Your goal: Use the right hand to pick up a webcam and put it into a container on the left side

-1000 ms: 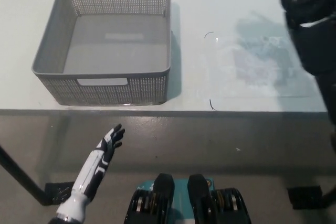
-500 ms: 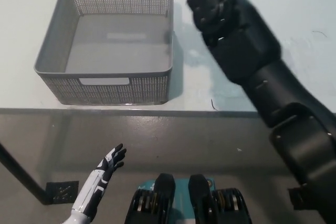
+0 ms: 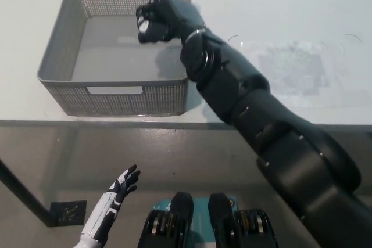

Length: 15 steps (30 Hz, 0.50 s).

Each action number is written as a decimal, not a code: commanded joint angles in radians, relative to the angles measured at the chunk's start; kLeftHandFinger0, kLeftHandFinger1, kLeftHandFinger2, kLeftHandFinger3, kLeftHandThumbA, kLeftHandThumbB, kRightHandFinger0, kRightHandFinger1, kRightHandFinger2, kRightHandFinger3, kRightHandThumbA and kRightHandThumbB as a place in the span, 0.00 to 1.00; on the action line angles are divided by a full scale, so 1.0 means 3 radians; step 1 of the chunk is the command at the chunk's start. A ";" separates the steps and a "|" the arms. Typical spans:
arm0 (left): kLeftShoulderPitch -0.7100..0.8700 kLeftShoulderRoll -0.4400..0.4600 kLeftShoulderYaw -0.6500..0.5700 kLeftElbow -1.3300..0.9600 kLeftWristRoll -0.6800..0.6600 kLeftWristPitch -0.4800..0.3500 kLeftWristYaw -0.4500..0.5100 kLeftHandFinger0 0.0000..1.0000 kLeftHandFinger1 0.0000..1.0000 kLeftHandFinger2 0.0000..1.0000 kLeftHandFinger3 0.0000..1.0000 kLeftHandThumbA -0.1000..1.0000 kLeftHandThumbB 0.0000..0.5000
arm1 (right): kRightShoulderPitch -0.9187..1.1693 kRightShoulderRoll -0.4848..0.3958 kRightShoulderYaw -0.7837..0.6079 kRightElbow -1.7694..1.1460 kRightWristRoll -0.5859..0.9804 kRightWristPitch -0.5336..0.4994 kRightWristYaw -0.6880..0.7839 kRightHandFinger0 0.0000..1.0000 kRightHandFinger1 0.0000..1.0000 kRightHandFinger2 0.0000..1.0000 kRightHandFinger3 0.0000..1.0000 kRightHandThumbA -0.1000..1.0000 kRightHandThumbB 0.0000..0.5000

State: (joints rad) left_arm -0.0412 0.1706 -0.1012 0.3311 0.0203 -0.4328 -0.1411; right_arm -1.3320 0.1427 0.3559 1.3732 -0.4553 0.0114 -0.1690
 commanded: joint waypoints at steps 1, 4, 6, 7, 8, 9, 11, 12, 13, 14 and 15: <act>-0.0094 0.0039 -0.0003 0.0019 0.0025 -0.0124 -0.0039 0.99 1.00 1.00 1.00 1.00 1.00 | -0.0147 0.0104 0.0081 0.0016 -0.0048 -0.0224 -0.0166 0.00 0.31 0.73 0.70 0.00 0.49; -0.0108 0.0045 -0.0007 0.0037 0.0032 -0.0124 -0.0035 0.99 1.00 1.00 1.00 1.00 1.00 | -0.0076 0.0151 0.0113 0.0043 -0.0044 -0.0234 -0.0171 0.00 0.34 0.76 0.73 0.00 0.50; -0.0113 0.0048 -0.0010 0.0041 0.0033 -0.0124 -0.0034 0.98 1.00 1.00 1.00 1.00 1.00 | -0.0039 0.0163 0.0135 0.0055 -0.0047 -0.0219 -0.0186 0.00 0.36 0.78 0.75 0.00 0.46; -0.0114 0.0047 -0.0012 0.0043 0.0034 -0.0124 -0.0036 0.98 1.00 1.00 1.00 1.00 1.00 | -0.0022 0.0165 0.0146 0.0059 -0.0047 -0.0203 -0.0179 0.00 0.37 0.79 0.76 0.00 0.47; -0.0113 0.0051 -0.0017 0.0045 0.0038 -0.0124 -0.0040 0.98 1.00 1.00 1.00 1.00 1.00 | -0.0001 0.0162 0.0151 0.0060 -0.0040 -0.0203 -0.0166 0.00 0.39 0.80 0.76 0.00 0.46; -0.0113 0.0057 -0.0022 0.0044 0.0041 -0.0124 -0.0046 0.98 1.00 1.00 1.00 1.00 1.00 | 0.0021 0.0158 0.0157 0.0061 -0.0038 -0.0201 -0.0164 0.00 0.40 0.81 0.76 0.00 0.47; -0.0112 0.0068 -0.0030 0.0033 0.0042 -0.0124 -0.0058 0.98 1.00 1.00 1.00 1.00 1.00 | 0.0043 0.0143 0.0178 0.0071 -0.0045 -0.0190 -0.0200 0.22 0.62 0.98 0.99 0.06 0.48; -0.0115 0.0072 -0.0034 0.0036 0.0060 -0.0124 -0.0048 0.98 1.00 1.00 1.00 1.00 1.00 | 0.0008 0.0127 0.0170 0.0084 -0.0015 -0.0091 -0.0024 0.60 0.94 1.00 1.00 0.35 0.44; -0.0122 0.0066 -0.0039 0.0041 0.0070 -0.0124 -0.0041 0.98 1.00 1.00 1.00 1.00 1.00 | -0.0018 0.0107 0.0171 0.0089 0.0002 -0.0026 0.0140 1.00 1.00 1.00 1.00 0.66 0.69; -0.0123 0.0062 -0.0038 0.0042 0.0070 -0.0124 -0.0039 0.98 1.00 1.00 1.00 1.00 1.00 | -0.0042 0.0089 0.0182 0.0092 0.0006 0.0028 0.0305 1.00 1.00 1.00 1.00 0.82 0.78; -0.0126 0.0062 -0.0040 0.0048 0.0068 -0.0124 -0.0040 0.98 1.00 1.00 1.00 1.00 1.00 | -0.0053 0.0072 0.0199 0.0089 -0.0006 0.0049 0.0369 1.00 1.00 1.00 1.00 0.92 0.87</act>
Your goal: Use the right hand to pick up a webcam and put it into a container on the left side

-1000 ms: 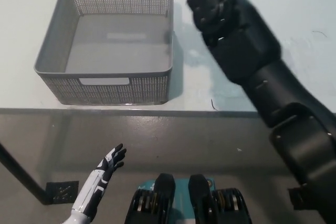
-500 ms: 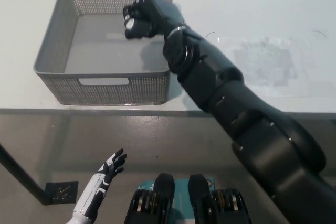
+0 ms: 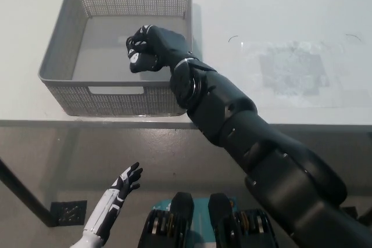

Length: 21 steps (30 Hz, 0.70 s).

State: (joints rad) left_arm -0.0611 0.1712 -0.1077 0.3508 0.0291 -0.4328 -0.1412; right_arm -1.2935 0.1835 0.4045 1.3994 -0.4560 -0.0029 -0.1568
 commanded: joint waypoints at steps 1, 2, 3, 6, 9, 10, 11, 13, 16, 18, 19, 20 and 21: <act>-0.0061 0.0061 -0.0020 -0.0014 0.0039 -0.0124 -0.0041 0.98 1.00 1.00 1.00 1.00 1.00 | -0.0185 -0.0084 0.0052 -0.0008 -0.0016 0.0086 0.0354 1.00 1.00 1.00 1.00 1.00 0.92; -0.0061 0.0062 -0.0021 -0.0011 0.0042 -0.0124 -0.0039 0.98 1.00 1.00 1.00 1.00 1.00 | -0.0184 -0.0097 0.0052 -0.0018 -0.0012 0.0074 0.0357 1.00 1.00 1.00 1.00 1.00 0.92; -0.0056 0.0069 -0.0018 -0.0020 0.0045 -0.0124 -0.0037 0.98 1.00 1.00 1.00 1.00 1.00 | -0.0190 -0.0110 0.0045 -0.0040 -0.0001 0.0079 0.0367 1.00 1.00 1.00 1.00 1.00 0.91; -0.0036 0.0059 -0.0016 -0.0030 0.0043 -0.0124 -0.0037 0.98 1.00 1.00 1.00 1.00 1.00 | -0.0190 -0.0154 -0.0007 -0.0106 0.0047 -0.0003 0.0342 1.00 1.00 1.00 1.00 1.00 0.94; -0.0037 0.0062 -0.0017 -0.0026 0.0055 -0.0124 -0.0030 0.97 1.00 1.00 1.00 1.00 1.00 | -0.0205 -0.0217 -0.0169 -0.0229 0.0196 -0.0147 0.0317 1.00 1.00 1.00 1.00 1.00 0.93; -0.0036 0.0059 -0.0017 -0.0025 0.0062 -0.0124 -0.0025 0.96 1.00 1.00 1.00 1.00 1.00 | -0.0221 -0.0243 -0.0228 -0.0277 0.0239 -0.0165 0.0324 1.00 1.00 1.00 1.00 1.00 0.94; -0.0036 0.0055 -0.0016 -0.0022 0.0057 -0.0124 -0.0028 0.96 1.00 1.00 1.00 1.00 1.00 | -0.0235 -0.0273 -0.0286 -0.0335 0.0277 -0.0173 0.0339 1.00 1.00 1.00 1.00 1.00 0.96; -0.0016 0.0038 -0.0008 -0.0012 0.0017 -0.0124 -0.0051 0.98 1.00 1.00 1.00 1.00 1.00 | -0.0231 -0.0337 -0.0439 -0.0493 0.0382 -0.0263 0.0320 1.00 1.00 1.00 1.00 1.00 0.88; 0.0033 0.0024 -0.0012 -0.0038 0.0005 -0.0124 -0.0065 0.99 1.00 1.00 1.00 1.00 1.00 | -0.0184 -0.0467 -0.0676 -0.0900 0.0538 -0.0377 0.0333 1.00 1.00 1.00 1.00 1.00 0.86; 0.0037 0.0028 -0.0009 -0.0024 0.0001 -0.0124 -0.0068 0.99 1.00 1.00 1.00 1.00 1.00 | -0.0084 -0.0578 -0.0769 -0.1432 0.0556 -0.0264 0.0379 1.00 1.00 1.00 1.00 1.00 0.84; 0.0041 0.0032 -0.0003 -0.0007 -0.0037 -0.0124 -0.0088 1.00 1.00 1.00 1.00 1.00 1.00 | -0.0014 -0.0640 -0.0802 -0.1737 0.0558 -0.0199 0.0408 1.00 1.00 1.00 1.00 1.00 0.85; 0.0053 0.0032 0.0000 -0.0002 -0.0100 -0.0107 -0.0128 1.00 1.00 1.00 1.00 1.00 1.00 | 0.0077 -0.0704 -0.0853 -0.2074 0.0572 -0.0108 0.0429 1.00 1.00 1.00 1.00 1.00 0.85; 0.0070 0.0026 0.0003 -0.0012 -0.0140 -0.0080 -0.0147 1.00 1.00 1.00 1.00 1.00 1.00 | 0.0137 -0.0746 -0.0881 -0.2282 0.0576 -0.0052 0.0443 1.00 1.00 1.00 1.00 1.00 0.87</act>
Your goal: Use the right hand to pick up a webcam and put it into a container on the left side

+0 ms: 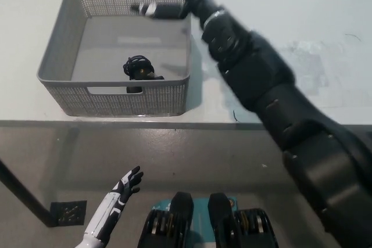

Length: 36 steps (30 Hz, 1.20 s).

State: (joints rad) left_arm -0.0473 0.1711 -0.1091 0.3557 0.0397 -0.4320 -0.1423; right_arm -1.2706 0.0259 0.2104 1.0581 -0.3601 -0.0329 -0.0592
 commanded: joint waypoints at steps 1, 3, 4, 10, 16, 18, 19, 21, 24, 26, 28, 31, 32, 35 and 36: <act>0.0035 0.0023 0.0010 -0.0035 -0.0192 -0.0072 -0.0149 1.00 1.00 1.00 1.00 1.00 1.00 | 0.0139 -0.0286 -0.0271 -0.1414 0.0260 0.0111 0.0143 1.00 1.00 1.00 1.00 1.00 0.89; 0.0059 0.0020 0.0003 -0.0022 -0.0149 -0.0121 -0.0128 1.00 1.00 1.00 1.00 1.00 1.00 | 0.0250 -0.0366 -0.0320 -0.1746 0.0278 0.0190 0.0201 1.00 1.00 1.00 1.00 1.00 0.90; 0.0081 0.0018 -0.0002 -0.0034 -0.0128 -0.0127 -0.0117 1.00 1.00 1.00 1.00 1.00 1.00 | 0.0346 -0.0434 -0.0357 -0.2006 0.0294 0.0235 0.0242 1.00 1.00 1.00 1.00 1.00 0.87; 0.0250 0.0020 0.0002 -0.0112 -0.0099 -0.0127 -0.0088 1.00 1.00 1.00 1.00 1.00 1.00 | 0.1111 -0.0652 -0.0543 -0.3394 0.0482 0.0611 0.0457 1.00 1.00 1.00 1.00 1.00 0.85; 0.0393 0.0012 -0.0016 -0.0129 -0.0032 -0.0127 -0.0028 0.98 1.00 1.00 1.00 1.00 1.00 | 0.2210 -0.0810 -0.0498 -0.4306 0.0605 0.0517 0.0576 1.00 1.00 1.00 1.00 1.00 0.80; 0.0448 0.0003 -0.0021 -0.0150 -0.0037 -0.0127 -0.0033 1.00 1.00 1.00 1.00 1.00 1.00 | 0.2663 -0.0835 -0.0523 -0.4547 0.0763 0.0364 0.0559 1.00 1.00 1.00 1.00 1.00 0.79; 0.0473 -0.0001 -0.0027 -0.0152 -0.0042 -0.0127 -0.0043 1.00 1.00 1.00 1.00 1.00 1.00 | 0.2834 -0.0840 -0.0528 -0.4599 0.0795 0.0268 0.0532 1.00 1.00 1.00 1.00 1.00 0.75; 0.0552 -0.0006 -0.0042 -0.0178 -0.0060 -0.0127 -0.0071 1.00 1.00 1.00 1.00 1.00 1.00 | 0.3348 -0.0821 -0.0530 -0.4678 0.0875 -0.0034 0.0434 1.00 1.00 1.00 1.00 1.00 0.67; 0.0593 -0.0023 -0.0053 -0.0186 -0.0033 -0.0127 -0.0049 1.00 1.00 1.00 1.00 1.00 1.00 | 0.3817 -0.0785 -0.0493 -0.4644 0.0897 -0.0384 0.0327 1.00 1.00 1.00 1.00 1.00 0.62; 0.0594 -0.0030 -0.0038 -0.0164 -0.0054 -0.0127 -0.0047 1.00 1.00 1.00 1.00 1.00 1.00 | 0.4105 -0.0788 -0.0440 -0.4562 0.0884 -0.0630 0.0283 1.00 1.00 1.00 1.00 1.00 0.57; 0.0592 -0.0028 -0.0025 -0.0156 -0.0087 -0.0127 -0.0067 1.00 1.00 1.00 1.00 1.00 1.00 | 0.4374 -0.0744 -0.0408 -0.4454 0.0908 -0.0826 0.0232 1.00 1.00 1.00 1.00 1.00 0.59; 0.0598 -0.0008 -0.0027 -0.0180 -0.0079 -0.0127 -0.0079 1.00 1.00 1.00 1.00 1.00 1.00 | 0.4670 -0.0683 -0.0349 -0.4303 0.1063 -0.0963 0.0276 1.00 1.00 1.00 1.00 1.00 0.61; 0.0586 -0.0013 -0.0023 -0.0177 -0.0087 -0.0127 -0.0080 1.00 1.00 1.00 1.00 1.00 1.00 | 0.4779 -0.0642 -0.0338 -0.4211 0.1088 -0.1032 0.0265 1.00 1.00 1.00 1.00 1.00 0.59; 0.0542 -0.0026 -0.0034 -0.0130 -0.0047 -0.0127 -0.0039 0.97 1.00 1.00 1.00 1.00 1.00 | 0.5051 -0.0538 -0.0294 -0.3922 0.1152 -0.1125 0.0286 1.00 1.00 1.00 1.00 1.00 0.56; 0.0537 -0.0023 -0.0041 -0.0129 -0.0029 -0.0127 -0.0026 0.96 1.00 1.00 1.00 1.00 1.00 | 0.5095 -0.0524 -0.0288 -0.3874 0.1187 -0.1137 0.0307 1.00 1.00 1.00 1.00 1.00 0.57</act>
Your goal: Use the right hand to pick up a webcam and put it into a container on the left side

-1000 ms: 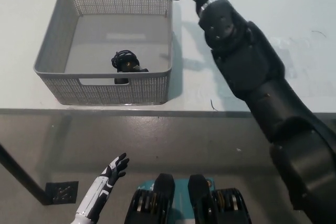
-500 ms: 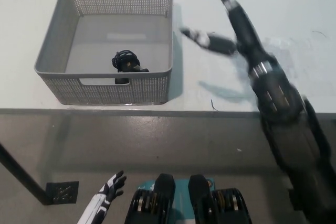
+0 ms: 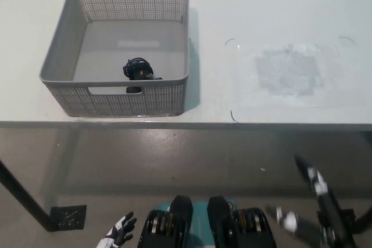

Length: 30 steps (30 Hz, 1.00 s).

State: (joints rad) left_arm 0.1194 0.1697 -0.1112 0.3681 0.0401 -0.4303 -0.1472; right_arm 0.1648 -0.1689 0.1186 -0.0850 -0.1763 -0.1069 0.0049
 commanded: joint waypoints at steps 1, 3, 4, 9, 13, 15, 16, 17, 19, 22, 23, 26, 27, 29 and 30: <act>-0.0028 -0.0013 -0.0043 -0.0186 0.0001 -0.0132 0.0007 0.97 1.00 1.00 1.00 1.00 1.00 | 0.0394 0.0165 0.0038 0.0102 0.0739 -0.0964 0.0182 1.00 1.00 1.00 1.00 1.00 0.56; -0.0033 -0.0012 -0.0039 -0.0196 -0.0004 -0.0132 0.0001 0.98 1.00 1.00 1.00 1.00 1.00 | 0.0421 0.0189 0.0045 0.0210 0.0778 -0.1035 0.0208 1.00 1.00 1.00 1.00 1.00 0.54; -0.0043 -0.0012 -0.0030 -0.0205 -0.0013 -0.0132 -0.0003 0.99 1.00 1.00 1.00 1.00 1.00 | 0.0439 0.0216 0.0052 0.0336 0.0787 -0.1108 0.0219 1.00 1.00 1.00 1.00 1.00 0.52; -0.0071 -0.0021 -0.0003 -0.0218 -0.0042 -0.0132 -0.0006 1.00 1.00 1.00 1.00 1.00 0.99 | 0.0418 0.0321 0.0007 0.0751 0.0861 -0.1175 0.0284 1.00 1.00 1.00 1.00 1.00 0.43; -0.0061 -0.0043 -0.0005 -0.0154 -0.0030 -0.0132 0.0017 1.00 1.00 1.00 1.00 1.00 0.98 | 0.0392 0.0316 -0.0043 0.0840 0.0947 -0.1164 0.0349 1.00 1.00 1.00 1.00 1.00 0.37; 0.0022 -0.0036 -0.0011 -0.0143 -0.0008 -0.0132 0.0036 1.00 1.00 1.00 1.00 1.00 1.00 | 0.0436 0.0318 -0.0038 0.0898 0.0949 -0.1207 0.0368 1.00 1.00 1.00 1.00 1.00 0.36; 0.0067 -0.0031 -0.0012 -0.0136 0.0003 -0.0132 0.0048 1.00 1.00 1.00 1.00 1.00 1.00 | 0.0456 0.0323 -0.0037 0.0926 0.0955 -0.1210 0.0383 1.00 1.00 1.00 1.00 1.00 0.38; 0.0111 -0.0033 -0.0003 -0.0112 -0.0004 -0.0132 0.0053 1.00 1.00 1.00 1.00 1.00 1.00 | 0.0476 0.0334 -0.0039 0.0949 0.0965 -0.1210 0.0387 1.00 1.00 1.00 1.00 1.00 0.41; 0.0165 -0.0035 0.0007 -0.0091 0.0002 -0.0132 0.0068 1.00 1.00 1.00 1.00 1.00 1.00 | 0.0514 0.0340 -0.0039 0.0963 0.0947 -0.1210 0.0391 1.00 1.00 1.00 1.00 1.00 0.40; 0.0173 -0.0015 0.0028 -0.0032 0.0000 -0.0132 0.0079 1.00 1.00 1.00 1.00 1.00 1.00 | 0.0536 0.0341 -0.0033 0.0981 0.0934 -0.1210 0.0415 1.00 1.00 1.00 1.00 1.00 0.45; 0.0156 -0.0013 0.0030 -0.0009 0.0006 -0.0132 0.0087 1.00 1.00 1.00 1.00 1.00 1.00 | 0.0523 0.0338 -0.0036 0.0982 0.0935 -0.1210 0.0425 1.00 1.00 1.00 1.00 1.00 0.44; 0.0105 -0.0019 0.0039 0.0043 0.0019 -0.0132 0.0116 1.00 1.00 1.00 1.00 1.00 1.00 | 0.0470 0.0331 -0.0057 0.1012 0.0901 -0.1210 0.0420 1.00 1.00 1.00 1.00 1.00 0.44; 0.0104 -0.0018 0.0040 0.0051 0.0012 -0.0132 0.0112 1.00 1.00 1.00 1.00 1.00 1.00 | 0.0467 0.0337 -0.0064 0.1015 0.0870 -0.1210 0.0403 1.00 1.00 1.00 1.00 1.00 0.45; 0.0086 -0.0024 0.0043 0.0052 0.0016 -0.0132 0.0122 1.00 1.00 1.00 1.00 1.00 1.00 | 0.0443 0.0335 -0.0073 0.1017 0.0872 -0.1210 0.0418 1.00 1.00 1.00 1.00 1.00 0.44; 0.0085 -0.0035 0.0051 0.0049 0.0012 -0.0132 0.0137 1.00 1.00 1.00 1.00 1.00 1.00 | 0.0432 0.0339 -0.0081 0.1024 0.0866 -0.1210 0.0417 1.00 1.00 1.00 1.00 1.00 0.45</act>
State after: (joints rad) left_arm 0.1622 0.1637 -0.1046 0.3904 0.0418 -0.4327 -0.1336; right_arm 0.3136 -0.0747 0.1098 0.2253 0.0691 -0.3910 0.1092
